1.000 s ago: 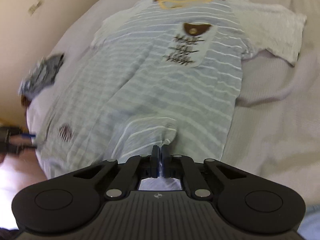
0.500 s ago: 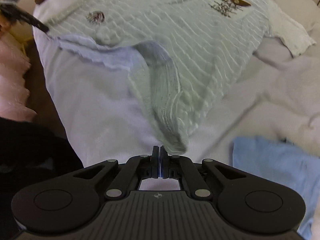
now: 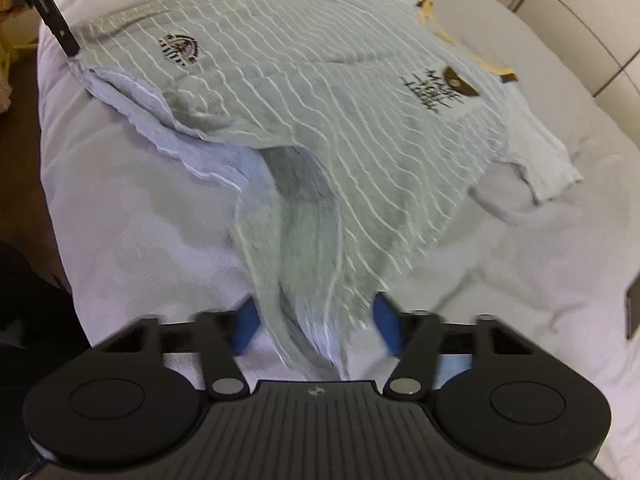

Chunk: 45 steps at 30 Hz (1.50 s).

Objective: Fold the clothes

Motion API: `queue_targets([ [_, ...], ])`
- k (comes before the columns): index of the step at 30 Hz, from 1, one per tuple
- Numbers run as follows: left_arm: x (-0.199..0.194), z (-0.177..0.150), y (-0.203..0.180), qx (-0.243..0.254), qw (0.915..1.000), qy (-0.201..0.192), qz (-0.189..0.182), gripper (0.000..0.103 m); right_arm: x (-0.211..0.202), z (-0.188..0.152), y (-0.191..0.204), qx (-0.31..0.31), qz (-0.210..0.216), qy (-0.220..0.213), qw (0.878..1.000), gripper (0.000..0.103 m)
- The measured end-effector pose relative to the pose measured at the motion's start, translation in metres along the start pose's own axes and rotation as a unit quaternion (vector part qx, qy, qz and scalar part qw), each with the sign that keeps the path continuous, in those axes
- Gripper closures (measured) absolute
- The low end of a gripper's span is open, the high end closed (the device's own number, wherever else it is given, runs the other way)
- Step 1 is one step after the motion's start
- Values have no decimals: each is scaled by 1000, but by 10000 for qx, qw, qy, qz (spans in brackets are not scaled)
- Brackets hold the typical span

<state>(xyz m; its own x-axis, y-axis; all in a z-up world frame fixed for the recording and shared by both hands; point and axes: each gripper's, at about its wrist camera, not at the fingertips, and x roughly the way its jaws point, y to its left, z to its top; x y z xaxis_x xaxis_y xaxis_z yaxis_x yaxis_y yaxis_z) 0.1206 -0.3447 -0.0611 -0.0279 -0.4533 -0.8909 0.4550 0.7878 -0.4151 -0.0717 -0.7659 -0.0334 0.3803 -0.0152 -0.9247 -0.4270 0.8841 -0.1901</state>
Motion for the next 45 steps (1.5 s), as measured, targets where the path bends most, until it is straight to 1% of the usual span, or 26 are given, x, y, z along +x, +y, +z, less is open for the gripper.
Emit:
queue_targets([
  [1,-9,0,4,-26,10000,-14,-10,102,0,0,1,-61,31,58,10000,103],
  [3,-28,1,14,-87,9999,-28,-42,102,-6,-1,7,-258,97,158,9995,103],
  [5,-45,-2,24,-159,9999,-5,-53,102,-19,-5,22,-716,177,279,9969,102],
  [10,-49,-1,44,-317,9995,20,-11,102,-22,-28,51,-1364,483,818,9861,103],
  [11,-45,-1,45,-327,9995,51,21,102,-19,-32,55,-1394,462,905,9850,103],
  [14,-22,3,35,-261,9994,195,130,102,-10,-32,56,-1051,428,1027,9882,103],
  [17,-8,4,33,-162,9991,312,253,103,-12,-25,58,-767,307,864,9928,103],
  [18,-6,4,34,-184,9990,318,244,103,-15,-22,59,-749,187,771,9940,96],
  [19,-5,3,36,-207,9990,313,232,103,-17,-17,60,-697,107,640,9955,85],
  [21,-4,3,40,-240,9990,301,211,103,-21,-9,62,-566,-26,347,9978,73],
  [23,-4,5,41,-258,9991,279,190,103,-22,0,65,-485,-106,117,9987,71],
  [25,-5,7,42,-282,9992,221,148,102,-14,9,71,-578,-150,13,9982,65],
  [26,-6,8,43,-300,9993,188,124,97,-8,13,75,-709,-218,-30,9972,65],
  [27,-6,10,43,-332,9993,151,85,83,-3,15,77,-788,-253,-68,9965,65],
  [29,-3,14,45,-438,9990,64,-32,67,8,18,79,-904,-300,-137,9954,65],
  [30,-2,16,46,-490,9988,21,-91,67,11,19,81,-927,-285,-125,9952,70],
  [31,-1,18,47,-530,9985,1,-130,67,13,21,82,-937,-256,-94,9952,92],
  [32,1,20,47,-538,9985,14,-140,67,14,22,82,-947,-227,-63,9952,103],
  [33,3,21,47,-526,9985,35,-152,69,16,24,83,-957,-198,-32,9952,103],
  [35,6,23,50,-499,9985,93,-207,72,9,22,98,-1249,11,-38,9922,103],
  [37,8,24,52,-502,9981,170,-317,96,3,18,115,-1579,259,2,9871,103],
  [38,6,23,53,-521,9976,209,-398,102,3,16,119,-1563,307,73,9872,103],
  [40,1,23,52,-464,9978,189,-443,102,3,11,124,-1393,337,216,9894,103],
  [42,-10,22,51,-332,9989,64,-329,102,-1,7,119,-857,288,289,9955,103],
  [44,-20,22,54,-314,9992,-89,-233,102,-8,2,107,-175,195,288,9992,92],
  [45,-24,23,56,-325,9992,-139,-207,102,-11,-2,98,192,145,281,9993,78],
])
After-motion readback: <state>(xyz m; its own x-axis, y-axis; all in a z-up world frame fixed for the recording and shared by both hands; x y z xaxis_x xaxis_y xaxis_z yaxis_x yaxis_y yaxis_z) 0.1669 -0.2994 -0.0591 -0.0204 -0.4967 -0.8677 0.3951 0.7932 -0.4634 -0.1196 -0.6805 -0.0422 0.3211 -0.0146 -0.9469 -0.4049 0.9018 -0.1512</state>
